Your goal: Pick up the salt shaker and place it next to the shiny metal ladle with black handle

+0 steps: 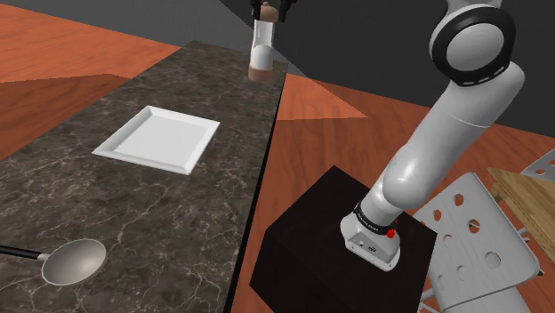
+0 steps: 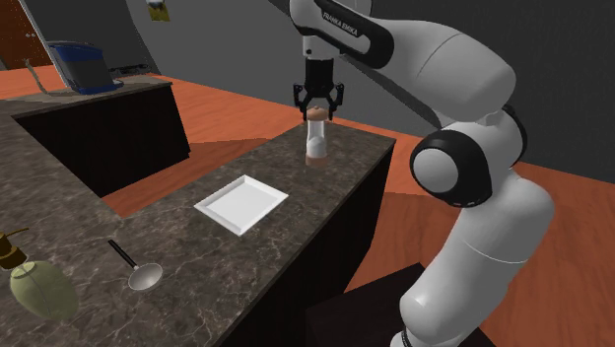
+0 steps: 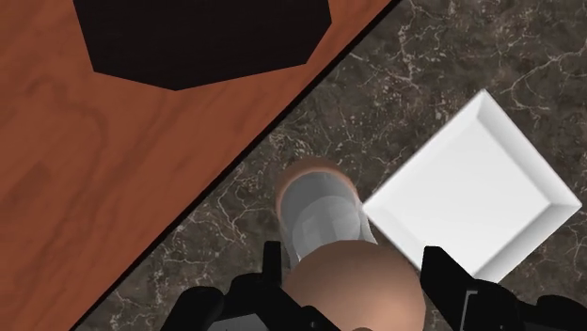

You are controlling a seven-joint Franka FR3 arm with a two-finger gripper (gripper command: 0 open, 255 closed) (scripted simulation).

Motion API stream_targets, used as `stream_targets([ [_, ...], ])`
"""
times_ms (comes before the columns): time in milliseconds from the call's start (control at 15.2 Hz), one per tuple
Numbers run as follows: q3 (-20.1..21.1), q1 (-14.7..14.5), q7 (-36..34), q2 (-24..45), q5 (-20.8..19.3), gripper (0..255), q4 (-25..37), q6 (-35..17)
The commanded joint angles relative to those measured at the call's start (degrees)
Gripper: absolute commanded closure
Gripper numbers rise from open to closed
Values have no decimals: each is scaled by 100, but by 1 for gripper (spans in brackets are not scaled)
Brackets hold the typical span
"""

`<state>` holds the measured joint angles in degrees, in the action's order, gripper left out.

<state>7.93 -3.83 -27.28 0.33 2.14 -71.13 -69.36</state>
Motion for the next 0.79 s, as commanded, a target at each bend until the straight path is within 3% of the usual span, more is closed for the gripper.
stream_targets([
  [0,8,-8,-18,139,-17,255,361,224],
  [396,51,-74,-104,742,-102,255,1740,1005],
  [660,92,-189,-181,1416,-222,255,3130,1724],
  [726,128,-237,-302,1121,-172,255,2596,1480],
])
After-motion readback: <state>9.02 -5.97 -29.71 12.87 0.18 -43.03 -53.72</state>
